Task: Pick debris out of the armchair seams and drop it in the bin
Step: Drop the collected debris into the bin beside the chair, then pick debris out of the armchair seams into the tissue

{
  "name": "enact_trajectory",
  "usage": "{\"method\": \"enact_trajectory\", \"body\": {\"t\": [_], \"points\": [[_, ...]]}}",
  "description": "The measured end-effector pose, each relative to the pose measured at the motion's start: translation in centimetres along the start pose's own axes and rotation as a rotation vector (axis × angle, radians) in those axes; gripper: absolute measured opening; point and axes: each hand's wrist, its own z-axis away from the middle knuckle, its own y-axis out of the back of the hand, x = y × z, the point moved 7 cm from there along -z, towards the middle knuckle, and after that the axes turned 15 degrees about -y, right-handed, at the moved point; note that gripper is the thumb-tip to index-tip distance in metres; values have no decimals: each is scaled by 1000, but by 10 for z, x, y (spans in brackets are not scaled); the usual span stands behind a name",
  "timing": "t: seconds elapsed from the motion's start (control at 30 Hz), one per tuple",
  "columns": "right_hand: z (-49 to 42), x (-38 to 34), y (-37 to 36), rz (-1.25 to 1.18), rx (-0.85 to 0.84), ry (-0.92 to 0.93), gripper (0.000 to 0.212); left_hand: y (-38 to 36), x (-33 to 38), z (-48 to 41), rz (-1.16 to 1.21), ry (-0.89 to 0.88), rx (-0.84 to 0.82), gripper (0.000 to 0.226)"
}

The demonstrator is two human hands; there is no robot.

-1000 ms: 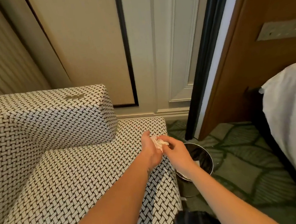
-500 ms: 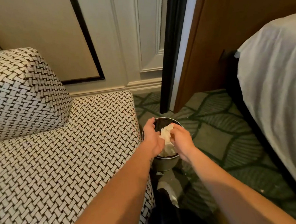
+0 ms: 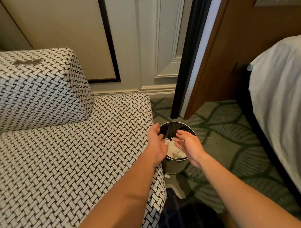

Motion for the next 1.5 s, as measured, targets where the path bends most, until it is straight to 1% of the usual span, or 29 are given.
{"method": "enact_trajectory", "body": {"t": [0.1, 0.2, 0.37, 0.43, 0.57, 0.67, 0.73, 0.83, 0.9, 0.97, 1.1, 1.17, 1.27, 1.43, 1.5], "points": [[35, -5, -37, 30, -105, 22, 33, 15, 21, 23, 16, -46, -26, 66], [72, -7, -79, 90, -234, 42, 36, 39, 47, 46, 8, -130, -32, 59], [151, 5, -152, 284, -384, 89, 27, 95, 105, 102, -10, -268, -7, 51], [174, 22, -181, 329, -444, 76, 23, 127, 127, 129, -4, -318, 44, 50], [215, 68, -245, 453, -561, 50, 27, 200, 162, 186, 41, -392, 156, 52], [242, 98, -286, 488, -640, 31, 27, 243, 180, 221, 77, -439, 236, 46], [266, 120, -315, 549, -698, 46, 24, 271, 197, 242, 94, -472, 265, 45], [301, 155, -360, 621, -779, 61, 23, 327, 219, 270, 106, -502, 361, 43], [320, 172, -383, 669, -816, 81, 22, 353, 228, 288, 137, -512, 392, 38], [338, 195, -408, 727, -849, 74, 19, 389, 234, 305, 168, -535, 434, 38], [363, 242, -452, 861, -911, 64, 19, 456, 234, 337, 205, -566, 530, 50], [368, 258, -467, 913, -936, 71, 22, 473, 232, 349, 206, -561, 561, 50], [374, 284, -489, 980, -938, 69, 22, 509, 227, 360, 237, -563, 640, 49], [365, 319, -519, 1144, -923, 146, 24, 558, 221, 373, 244, -540, 707, 60], [357, 329, -525, 1185, -902, 160, 24, 576, 215, 378, 272, -523, 735, 61]]}}
